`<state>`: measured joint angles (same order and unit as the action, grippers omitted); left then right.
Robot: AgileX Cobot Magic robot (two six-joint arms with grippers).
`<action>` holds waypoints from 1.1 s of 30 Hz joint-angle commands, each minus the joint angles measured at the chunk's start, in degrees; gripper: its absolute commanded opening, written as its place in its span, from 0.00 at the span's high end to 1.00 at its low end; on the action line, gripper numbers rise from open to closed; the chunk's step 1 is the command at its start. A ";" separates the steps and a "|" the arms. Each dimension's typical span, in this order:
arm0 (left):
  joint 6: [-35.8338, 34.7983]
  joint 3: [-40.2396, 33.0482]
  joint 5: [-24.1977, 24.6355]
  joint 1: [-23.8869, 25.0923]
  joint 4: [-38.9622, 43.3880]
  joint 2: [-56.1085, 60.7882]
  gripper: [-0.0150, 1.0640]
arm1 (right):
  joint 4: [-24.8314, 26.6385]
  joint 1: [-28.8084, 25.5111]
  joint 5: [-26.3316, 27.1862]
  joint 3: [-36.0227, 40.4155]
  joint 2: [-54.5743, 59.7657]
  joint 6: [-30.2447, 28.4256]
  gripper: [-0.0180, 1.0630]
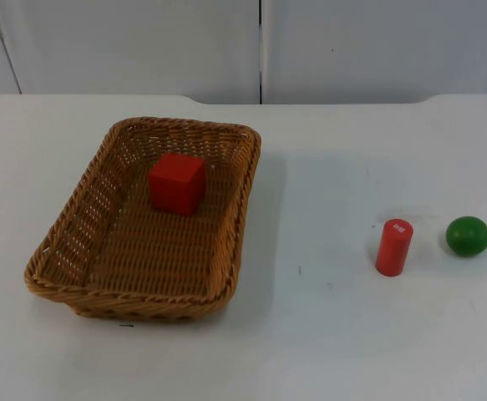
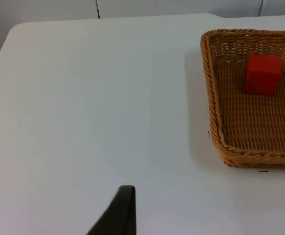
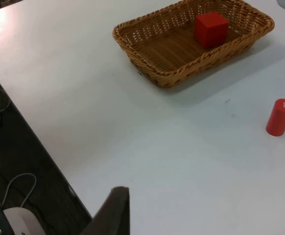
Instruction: Pick up the basket with the left hand and place the object to the left of the red cylinder into the basket with the right hand.
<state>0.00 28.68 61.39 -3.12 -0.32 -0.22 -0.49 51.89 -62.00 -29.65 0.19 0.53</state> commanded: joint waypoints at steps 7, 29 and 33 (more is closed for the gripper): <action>0.00 -0.29 0.10 0.42 -0.42 0.22 0.01 | 0.84 -0.02 0.15 0.19 -0.19 0.13 0.01; 0.00 -0.29 0.10 3.25 -0.17 0.22 0.01 | 0.85 -3.20 0.26 0.19 -0.19 0.13 0.01; 0.00 -0.29 0.10 3.25 -0.17 0.22 0.01 | 0.85 -7.85 0.26 0.19 -0.19 0.13 0.01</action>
<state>0.00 28.68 61.39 0.02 -0.32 -0.22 0.00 45.75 -62.00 -29.65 0.19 0.53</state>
